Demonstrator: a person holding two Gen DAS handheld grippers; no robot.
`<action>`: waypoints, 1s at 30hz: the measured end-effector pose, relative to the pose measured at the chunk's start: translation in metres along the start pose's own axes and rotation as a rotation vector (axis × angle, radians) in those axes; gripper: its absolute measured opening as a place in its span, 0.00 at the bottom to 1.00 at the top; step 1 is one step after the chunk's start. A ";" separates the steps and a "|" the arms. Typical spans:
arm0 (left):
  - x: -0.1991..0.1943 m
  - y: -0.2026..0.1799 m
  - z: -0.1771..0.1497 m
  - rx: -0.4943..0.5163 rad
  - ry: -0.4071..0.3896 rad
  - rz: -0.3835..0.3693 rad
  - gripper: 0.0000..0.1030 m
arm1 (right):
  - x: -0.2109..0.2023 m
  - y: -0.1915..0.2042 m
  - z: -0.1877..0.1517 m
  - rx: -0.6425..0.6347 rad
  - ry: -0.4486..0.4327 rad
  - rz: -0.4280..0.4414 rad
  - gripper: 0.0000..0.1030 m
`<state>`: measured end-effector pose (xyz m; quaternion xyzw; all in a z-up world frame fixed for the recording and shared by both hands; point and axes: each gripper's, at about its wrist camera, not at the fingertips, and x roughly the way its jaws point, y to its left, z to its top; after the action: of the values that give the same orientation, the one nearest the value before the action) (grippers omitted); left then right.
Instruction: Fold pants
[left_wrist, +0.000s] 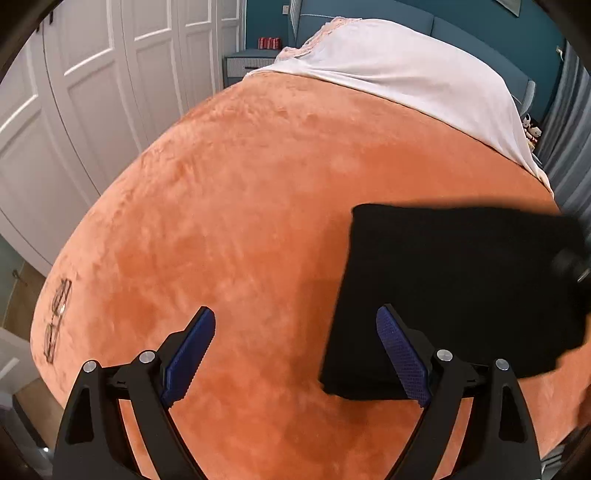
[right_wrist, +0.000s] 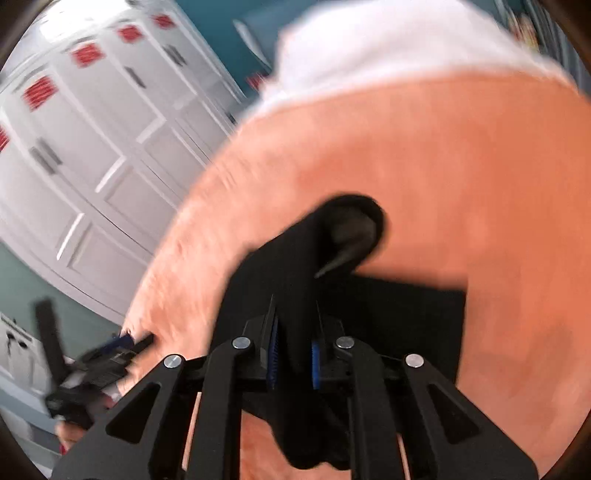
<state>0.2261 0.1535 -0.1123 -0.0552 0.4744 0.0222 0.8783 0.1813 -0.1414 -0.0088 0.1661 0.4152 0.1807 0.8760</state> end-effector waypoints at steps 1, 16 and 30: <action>0.002 0.001 -0.001 -0.003 0.009 0.004 0.84 | -0.004 0.000 0.009 -0.028 -0.012 -0.007 0.13; 0.093 -0.002 -0.050 -0.172 0.311 -0.263 0.85 | 0.029 -0.167 -0.112 0.458 0.214 -0.043 0.64; 0.003 -0.018 -0.065 -0.092 0.371 -0.433 0.27 | -0.035 -0.119 -0.112 0.424 0.138 0.139 0.17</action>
<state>0.1758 0.1284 -0.1491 -0.1983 0.6028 -0.1550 0.7572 0.0936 -0.2460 -0.1046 0.3617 0.4903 0.1601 0.7766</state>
